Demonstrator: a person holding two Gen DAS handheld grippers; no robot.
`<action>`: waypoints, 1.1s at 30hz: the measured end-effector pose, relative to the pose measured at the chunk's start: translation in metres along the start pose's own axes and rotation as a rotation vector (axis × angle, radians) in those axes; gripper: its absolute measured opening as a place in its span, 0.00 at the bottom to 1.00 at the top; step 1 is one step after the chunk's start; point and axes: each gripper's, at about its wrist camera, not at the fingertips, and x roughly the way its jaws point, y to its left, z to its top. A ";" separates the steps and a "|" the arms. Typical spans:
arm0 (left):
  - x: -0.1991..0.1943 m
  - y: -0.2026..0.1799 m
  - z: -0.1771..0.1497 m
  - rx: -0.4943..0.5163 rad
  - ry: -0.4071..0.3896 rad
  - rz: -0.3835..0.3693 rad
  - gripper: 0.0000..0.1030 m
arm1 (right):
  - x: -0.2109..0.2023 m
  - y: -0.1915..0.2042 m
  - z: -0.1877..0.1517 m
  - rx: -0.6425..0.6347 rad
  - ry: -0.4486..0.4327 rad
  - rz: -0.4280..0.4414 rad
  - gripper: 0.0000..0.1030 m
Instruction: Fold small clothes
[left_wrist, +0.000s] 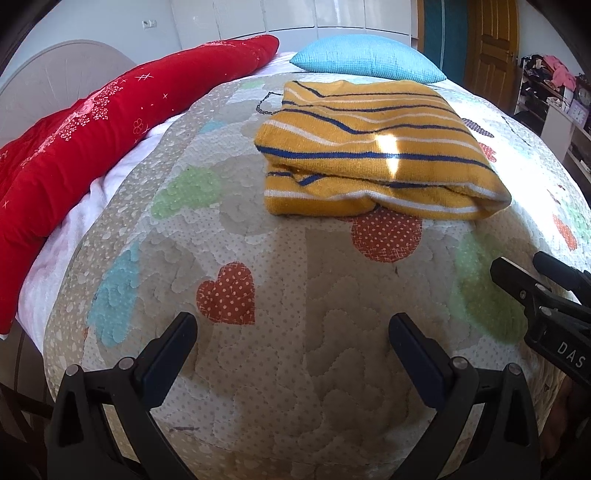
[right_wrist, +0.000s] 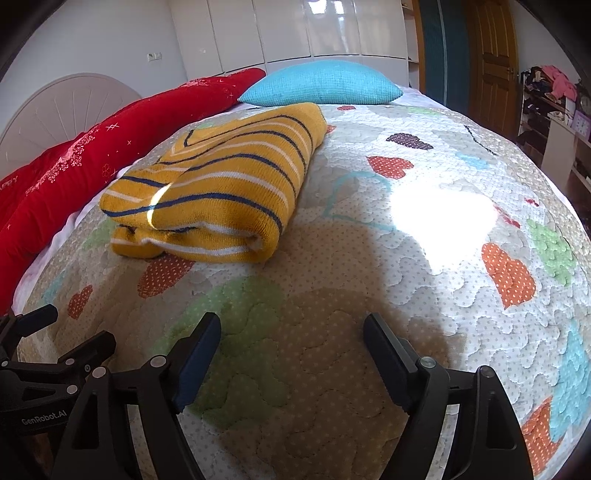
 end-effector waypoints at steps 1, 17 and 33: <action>0.001 0.001 0.000 -0.002 0.002 -0.001 1.00 | 0.000 0.000 0.000 -0.001 0.000 -0.001 0.82; 0.000 0.005 -0.001 -0.023 0.003 -0.003 1.00 | -0.001 -0.003 0.001 0.014 -0.001 0.005 0.83; -0.017 -0.006 0.002 -0.010 -0.039 0.002 1.00 | -0.020 -0.017 0.002 0.069 -0.044 0.005 0.83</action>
